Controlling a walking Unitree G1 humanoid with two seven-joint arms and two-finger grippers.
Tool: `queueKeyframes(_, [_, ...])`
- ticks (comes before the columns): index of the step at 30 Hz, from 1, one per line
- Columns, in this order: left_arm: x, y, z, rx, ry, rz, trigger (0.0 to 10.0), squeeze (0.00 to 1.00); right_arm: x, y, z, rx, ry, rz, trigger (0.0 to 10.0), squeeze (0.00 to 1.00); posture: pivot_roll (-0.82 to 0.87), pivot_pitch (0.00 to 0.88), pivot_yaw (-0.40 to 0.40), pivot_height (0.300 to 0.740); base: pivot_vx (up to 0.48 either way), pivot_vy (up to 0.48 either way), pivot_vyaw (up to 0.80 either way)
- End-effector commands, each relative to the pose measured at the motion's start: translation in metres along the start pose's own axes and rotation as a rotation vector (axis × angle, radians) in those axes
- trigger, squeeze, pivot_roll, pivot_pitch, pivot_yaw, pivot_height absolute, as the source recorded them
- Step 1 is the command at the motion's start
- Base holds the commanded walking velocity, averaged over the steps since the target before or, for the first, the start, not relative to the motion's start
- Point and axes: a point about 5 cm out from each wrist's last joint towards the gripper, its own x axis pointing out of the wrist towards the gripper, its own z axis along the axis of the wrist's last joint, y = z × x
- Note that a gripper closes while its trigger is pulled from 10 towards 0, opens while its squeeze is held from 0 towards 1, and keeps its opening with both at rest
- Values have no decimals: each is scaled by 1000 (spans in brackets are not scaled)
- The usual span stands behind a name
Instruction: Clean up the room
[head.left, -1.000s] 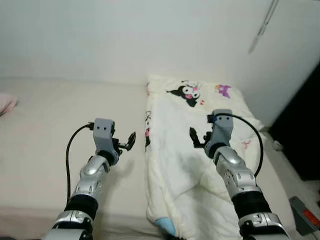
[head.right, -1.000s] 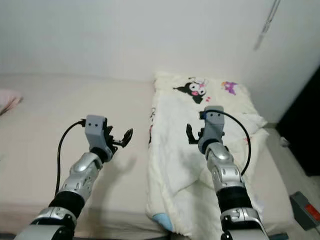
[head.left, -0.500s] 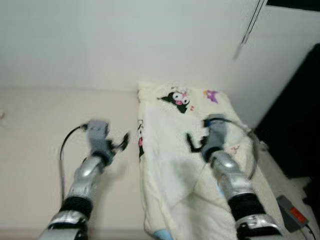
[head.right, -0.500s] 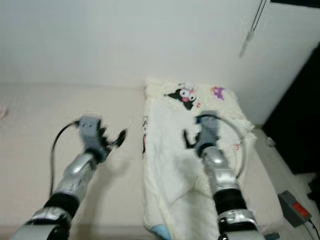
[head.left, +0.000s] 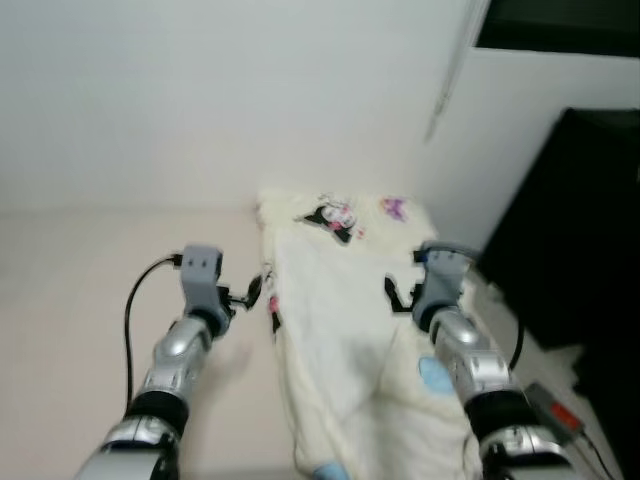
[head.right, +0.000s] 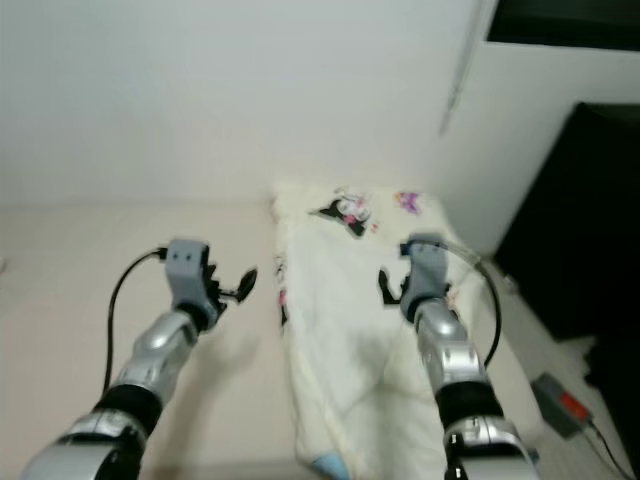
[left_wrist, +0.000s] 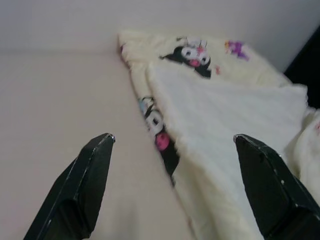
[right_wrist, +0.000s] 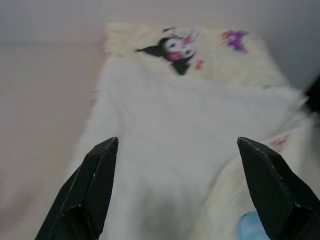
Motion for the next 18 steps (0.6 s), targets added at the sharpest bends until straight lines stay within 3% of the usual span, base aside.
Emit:
queueKeyframes(1, [4,-8,5,13,-27,-23,10000,0,-1,-12,-5,3,20,-30,10000,0,-61,0,-81,726,0,0,-469])
queueKeyframes(10, [0,-8,-3,36,-3,-11,10000,0,0,-16,-3,28,17,-52,10000,0,-77,0,-79,726,0,0,-727])
queueKeyframes(13, [0,-11,-5,50,14,-20,10000,0,0,-18,-2,28,14,-63,10000,0,-81,0,-76,726,0,0,0])
queueKeyframes(18, [2,-22,-16,60,79,-20,10000,0,0,-27,-4,22,25,-101,10000,0,-109,0,-57,726,0,-463,0])
